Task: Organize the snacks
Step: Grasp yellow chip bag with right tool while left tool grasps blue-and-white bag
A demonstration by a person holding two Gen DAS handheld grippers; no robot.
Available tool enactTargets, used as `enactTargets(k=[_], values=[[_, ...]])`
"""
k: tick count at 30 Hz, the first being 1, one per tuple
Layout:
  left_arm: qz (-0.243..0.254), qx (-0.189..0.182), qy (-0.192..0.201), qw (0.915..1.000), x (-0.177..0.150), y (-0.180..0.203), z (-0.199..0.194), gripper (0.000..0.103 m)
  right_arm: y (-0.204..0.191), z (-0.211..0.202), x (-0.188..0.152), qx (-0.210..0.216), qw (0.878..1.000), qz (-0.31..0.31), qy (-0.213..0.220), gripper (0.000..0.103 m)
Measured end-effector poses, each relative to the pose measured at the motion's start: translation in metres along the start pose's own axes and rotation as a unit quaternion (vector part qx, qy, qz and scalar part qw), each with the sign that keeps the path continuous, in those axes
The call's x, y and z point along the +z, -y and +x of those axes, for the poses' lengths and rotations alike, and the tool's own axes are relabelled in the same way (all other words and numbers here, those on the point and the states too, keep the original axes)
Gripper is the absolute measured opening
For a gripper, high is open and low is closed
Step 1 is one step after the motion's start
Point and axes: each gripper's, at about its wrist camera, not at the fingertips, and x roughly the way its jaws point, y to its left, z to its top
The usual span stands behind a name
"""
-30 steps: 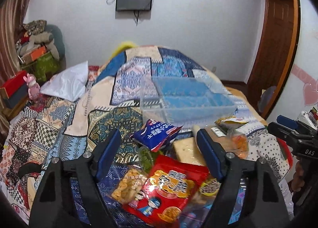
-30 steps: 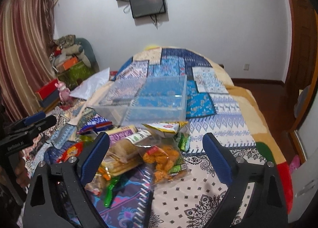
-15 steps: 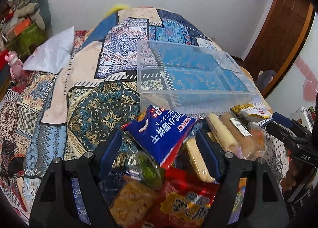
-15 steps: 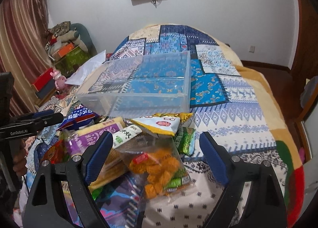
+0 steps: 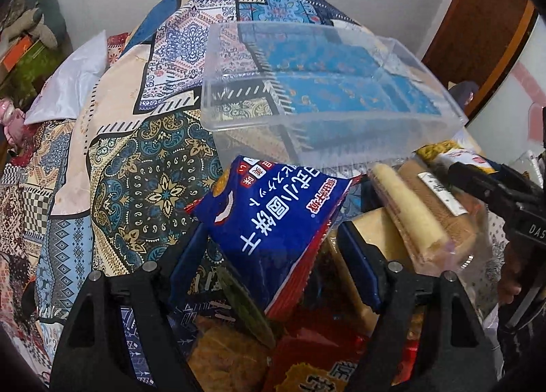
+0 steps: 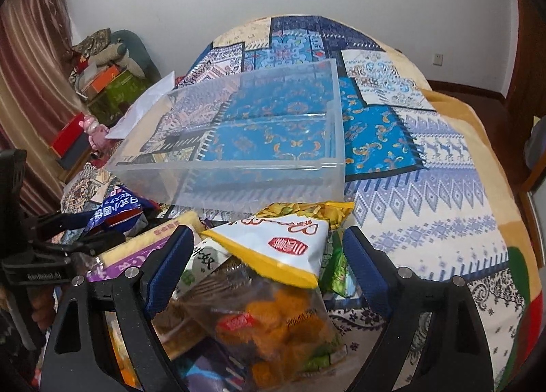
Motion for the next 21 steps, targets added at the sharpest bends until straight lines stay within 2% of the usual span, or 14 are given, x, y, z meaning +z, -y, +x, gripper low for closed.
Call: enactTargets(k=[5,6,8,13,16,18,21], values=[[-0.019,-0.005,0.008,0.9998,0.003,-0.003,0.001,0.078,0.003,0.008,0.0,-0.015,1.0,0.005,-0.005,0.086],[-0.022,-0.006,0.01,0.9997,0.002,-0.003,0.002,0.078,0.004,0.008,-0.001,-0.017,1.0,0.007,-0.005,0.084],[-0.025,-0.007,0.015,0.9995,0.002,-0.004,0.002,0.076,0.007,0.009,-0.002,-0.015,1.0,0.012,-0.007,0.068],[-0.041,-0.015,0.032,0.9985,-0.006,-0.007,-0.001,0.069,0.014,0.008,-0.004,-0.009,1.0,0.028,-0.008,0.05],[-0.046,-0.019,0.04,0.998,-0.007,-0.008,-0.004,0.062,0.016,0.005,-0.005,-0.005,1.0,0.028,-0.003,0.046],[-0.044,-0.017,0.045,0.9979,-0.008,-0.008,-0.007,0.059,0.016,0.003,-0.006,-0.003,1.0,0.027,-0.001,0.04],[-0.042,-0.016,0.052,0.9976,-0.01,-0.008,-0.013,0.057,0.016,-0.002,-0.008,-0.001,1.0,0.021,0.003,0.036]])
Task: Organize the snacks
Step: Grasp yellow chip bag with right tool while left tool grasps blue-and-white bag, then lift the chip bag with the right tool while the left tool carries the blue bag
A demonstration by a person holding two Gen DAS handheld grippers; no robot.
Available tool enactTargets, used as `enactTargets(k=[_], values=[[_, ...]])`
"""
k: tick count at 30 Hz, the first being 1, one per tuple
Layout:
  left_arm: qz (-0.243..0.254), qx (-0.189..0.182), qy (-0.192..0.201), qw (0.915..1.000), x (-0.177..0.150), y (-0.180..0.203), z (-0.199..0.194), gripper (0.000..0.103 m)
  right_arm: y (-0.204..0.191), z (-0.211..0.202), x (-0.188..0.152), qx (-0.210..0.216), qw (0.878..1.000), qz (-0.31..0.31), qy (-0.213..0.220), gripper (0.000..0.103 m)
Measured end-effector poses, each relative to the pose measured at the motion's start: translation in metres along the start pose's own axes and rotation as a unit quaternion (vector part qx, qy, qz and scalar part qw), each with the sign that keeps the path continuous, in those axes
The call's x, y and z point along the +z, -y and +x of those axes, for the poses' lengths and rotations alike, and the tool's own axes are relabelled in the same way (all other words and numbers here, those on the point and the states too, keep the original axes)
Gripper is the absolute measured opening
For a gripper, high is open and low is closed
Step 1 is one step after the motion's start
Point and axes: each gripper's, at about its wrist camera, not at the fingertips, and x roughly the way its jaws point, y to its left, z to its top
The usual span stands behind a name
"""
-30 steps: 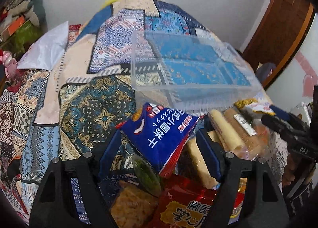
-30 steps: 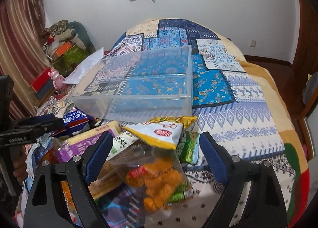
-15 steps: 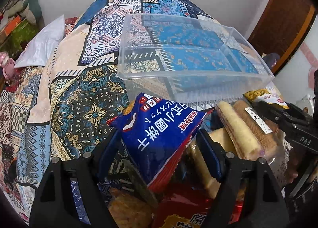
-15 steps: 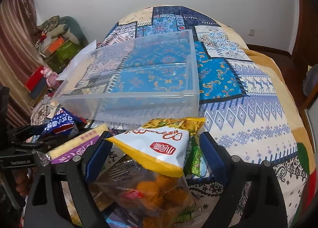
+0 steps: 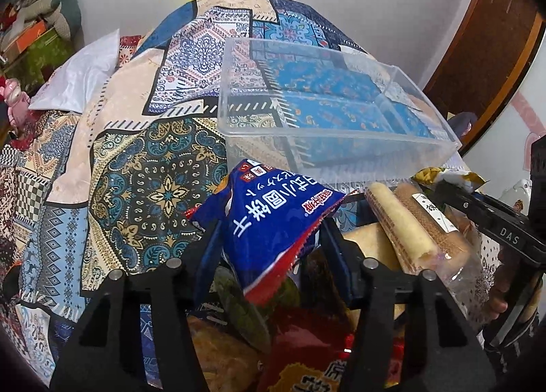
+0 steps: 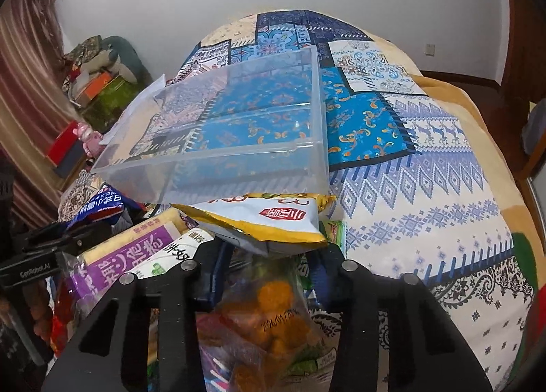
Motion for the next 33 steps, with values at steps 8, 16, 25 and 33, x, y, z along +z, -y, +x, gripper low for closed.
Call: enactTargets(k=[8,16,25,33], values=[[0.004,0.007,0.022,0.9997,-0.005,0.0,-0.023,0.051,-0.003,-0.017,-0.003,0.004,1.0,-0.01,0.018,0.032],[0.007,0.012,0.045,0.9989,-0.006,0.001,-0.047,0.049,-0.01,-0.035,-0.002,0.009,0.999,-0.022,0.039,0.028],[0.011,0.011,0.079,0.9968,0.006,0.008,-0.081,0.047,-0.02,-0.056,0.005,0.02,0.997,-0.031,0.068,0.028],[0.015,0.001,0.105,0.9944,0.029,0.017,-0.09,0.047,-0.031,-0.061,0.019,0.029,0.995,-0.039,0.089,0.028]])
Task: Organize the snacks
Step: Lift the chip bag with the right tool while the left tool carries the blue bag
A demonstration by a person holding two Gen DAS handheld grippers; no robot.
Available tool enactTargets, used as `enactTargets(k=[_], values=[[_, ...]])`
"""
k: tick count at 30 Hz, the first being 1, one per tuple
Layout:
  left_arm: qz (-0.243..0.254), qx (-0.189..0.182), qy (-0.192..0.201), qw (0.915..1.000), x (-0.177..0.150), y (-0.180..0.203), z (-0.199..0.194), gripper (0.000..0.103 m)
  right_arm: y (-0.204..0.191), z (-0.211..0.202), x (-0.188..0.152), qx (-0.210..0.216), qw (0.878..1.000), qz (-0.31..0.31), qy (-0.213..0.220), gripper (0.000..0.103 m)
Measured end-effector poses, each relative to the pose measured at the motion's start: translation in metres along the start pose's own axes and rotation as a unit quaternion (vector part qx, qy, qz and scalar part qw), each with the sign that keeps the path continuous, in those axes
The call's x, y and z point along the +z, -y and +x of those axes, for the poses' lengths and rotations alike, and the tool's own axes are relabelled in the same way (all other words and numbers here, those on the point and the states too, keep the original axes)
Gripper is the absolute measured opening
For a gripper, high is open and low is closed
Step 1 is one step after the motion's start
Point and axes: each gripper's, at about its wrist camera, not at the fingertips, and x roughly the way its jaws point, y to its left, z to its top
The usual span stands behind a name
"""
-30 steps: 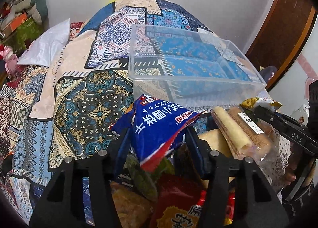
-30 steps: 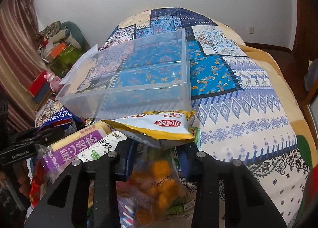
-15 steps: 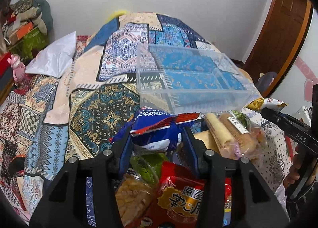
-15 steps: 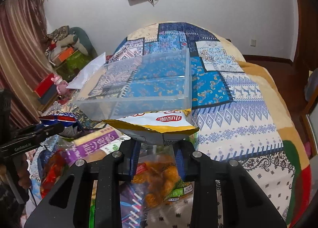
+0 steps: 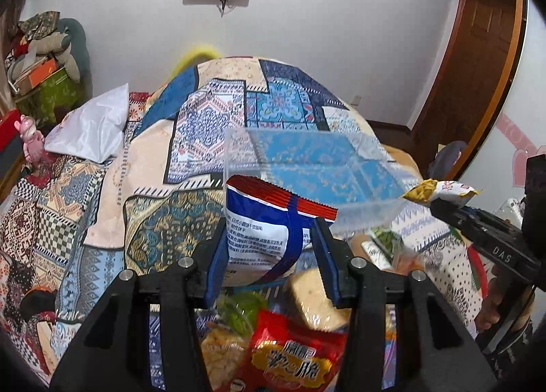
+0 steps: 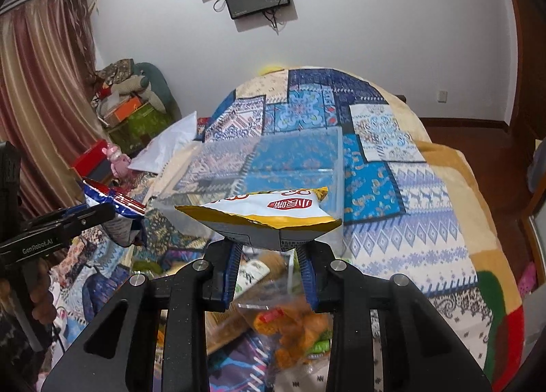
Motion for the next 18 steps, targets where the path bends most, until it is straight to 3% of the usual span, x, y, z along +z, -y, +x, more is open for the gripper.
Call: enactTargets(k=[11,18], values=[[-0.004,-0.012,0.032,0.9994,0.044,0.009,0.02,0.047,-0.004,0.031,0.025,0.01,1.0,-0.007,0.005,0.028],[-0.008,-0.017,0.017,0.9997,0.055,0.01,0.056,0.047,-0.001,0.06,0.035,0.01,1.0,-0.007,-0.014,0.028]])
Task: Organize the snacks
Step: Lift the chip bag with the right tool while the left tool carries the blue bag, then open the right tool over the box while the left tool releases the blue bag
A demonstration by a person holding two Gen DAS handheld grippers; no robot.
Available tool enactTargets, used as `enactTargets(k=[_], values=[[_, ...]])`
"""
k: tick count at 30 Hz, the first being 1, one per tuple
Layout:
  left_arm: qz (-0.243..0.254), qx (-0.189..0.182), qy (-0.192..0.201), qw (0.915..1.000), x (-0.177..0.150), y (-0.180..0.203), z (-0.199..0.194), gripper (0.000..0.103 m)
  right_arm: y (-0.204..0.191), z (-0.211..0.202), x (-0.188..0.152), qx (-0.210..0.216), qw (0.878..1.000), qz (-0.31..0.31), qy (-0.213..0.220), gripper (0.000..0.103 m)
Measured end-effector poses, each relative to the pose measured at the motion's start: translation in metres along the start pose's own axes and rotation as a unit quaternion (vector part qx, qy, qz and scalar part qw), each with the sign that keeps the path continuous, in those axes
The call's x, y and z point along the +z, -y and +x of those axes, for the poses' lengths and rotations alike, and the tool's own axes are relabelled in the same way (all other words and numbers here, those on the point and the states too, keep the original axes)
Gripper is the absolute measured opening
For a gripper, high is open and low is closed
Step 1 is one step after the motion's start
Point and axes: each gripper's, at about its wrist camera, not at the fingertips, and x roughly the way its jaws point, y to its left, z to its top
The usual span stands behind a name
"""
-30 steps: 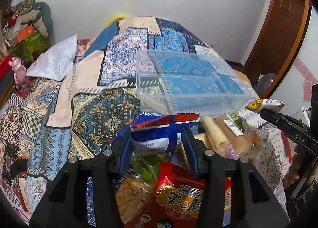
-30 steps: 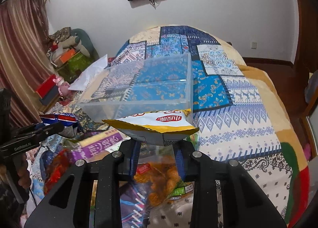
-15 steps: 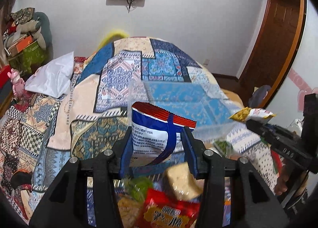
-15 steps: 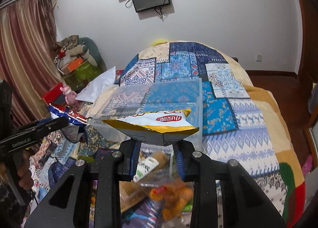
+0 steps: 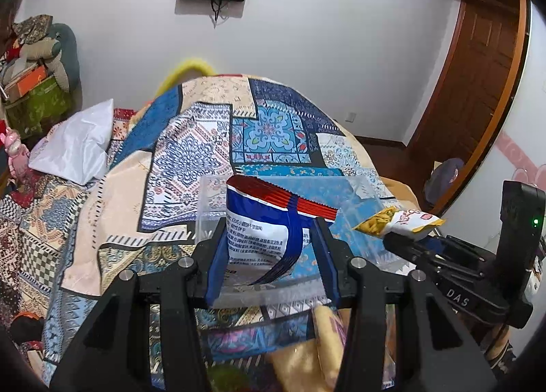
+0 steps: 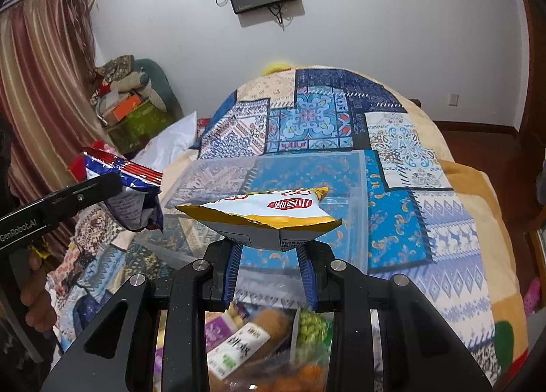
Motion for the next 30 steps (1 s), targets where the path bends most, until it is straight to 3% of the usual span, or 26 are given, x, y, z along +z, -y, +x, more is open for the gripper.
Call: enactTargets(k=[16,18,20,21,30], values=[[0.003,0.011,-0.057,0.9983,0.004,0.006,0.066,0.047,0.002,0.048,-0.001,-0.009,0.998,-0.008,-0.063,0.03],[0.005,0.013,-0.058,0.9982,0.004,0.007,0.067,0.05,0.004,0.049,-0.002,-0.008,0.998,-0.006,-0.067,0.034],[0.008,0.017,-0.058,0.9981,0.003,0.008,0.066,0.06,0.004,0.048,-0.001,-0.013,0.998,-0.006,-0.066,0.05],[0.01,0.02,-0.055,0.9983,0.003,0.009,0.064,0.065,0.004,0.047,-0.001,-0.016,0.998,-0.006,-0.064,0.053],[0.027,0.02,-0.032,0.9989,0.006,0.016,0.026,0.066,0.0,0.017,0.003,-0.021,0.999,-0.013,-0.039,0.055]])
